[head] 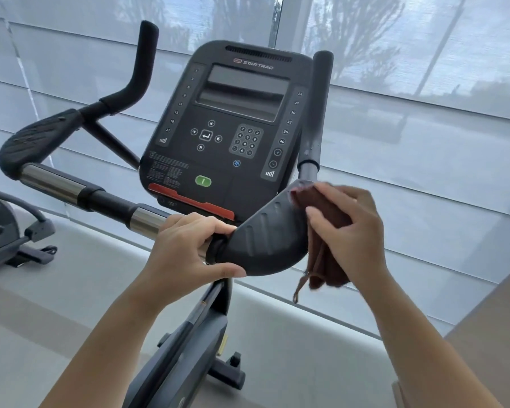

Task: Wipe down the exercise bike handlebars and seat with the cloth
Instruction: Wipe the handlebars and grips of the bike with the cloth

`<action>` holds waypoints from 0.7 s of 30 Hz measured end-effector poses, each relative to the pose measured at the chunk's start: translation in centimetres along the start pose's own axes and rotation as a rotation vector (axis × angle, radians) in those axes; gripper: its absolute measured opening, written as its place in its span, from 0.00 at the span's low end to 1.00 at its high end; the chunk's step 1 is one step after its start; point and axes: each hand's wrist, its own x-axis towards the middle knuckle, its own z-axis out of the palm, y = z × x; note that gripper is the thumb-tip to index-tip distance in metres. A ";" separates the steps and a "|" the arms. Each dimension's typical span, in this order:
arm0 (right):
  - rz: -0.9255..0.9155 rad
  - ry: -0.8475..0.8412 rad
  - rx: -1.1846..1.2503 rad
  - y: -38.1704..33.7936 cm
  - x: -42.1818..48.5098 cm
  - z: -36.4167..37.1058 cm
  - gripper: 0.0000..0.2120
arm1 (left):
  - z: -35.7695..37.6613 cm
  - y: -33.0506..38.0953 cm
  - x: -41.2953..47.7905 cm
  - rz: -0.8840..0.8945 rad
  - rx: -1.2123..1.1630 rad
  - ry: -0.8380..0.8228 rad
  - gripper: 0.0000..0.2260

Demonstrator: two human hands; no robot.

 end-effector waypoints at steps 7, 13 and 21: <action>0.204 0.014 0.140 0.6 1.1 1.6 0.18 | 0.0 0.0 -0.1 0.003 -0.009 0.014 0.27; 0.174 0.097 0.276 0.0 -5.5 1.6 0.22 | 0.1 0.1 -0.1 0.009 0.003 0.019 0.27; 0.264 0.083 0.165 0.2 0.5 1.7 0.18 | 0.0 0.5 -0.1 0.034 -0.020 0.065 0.27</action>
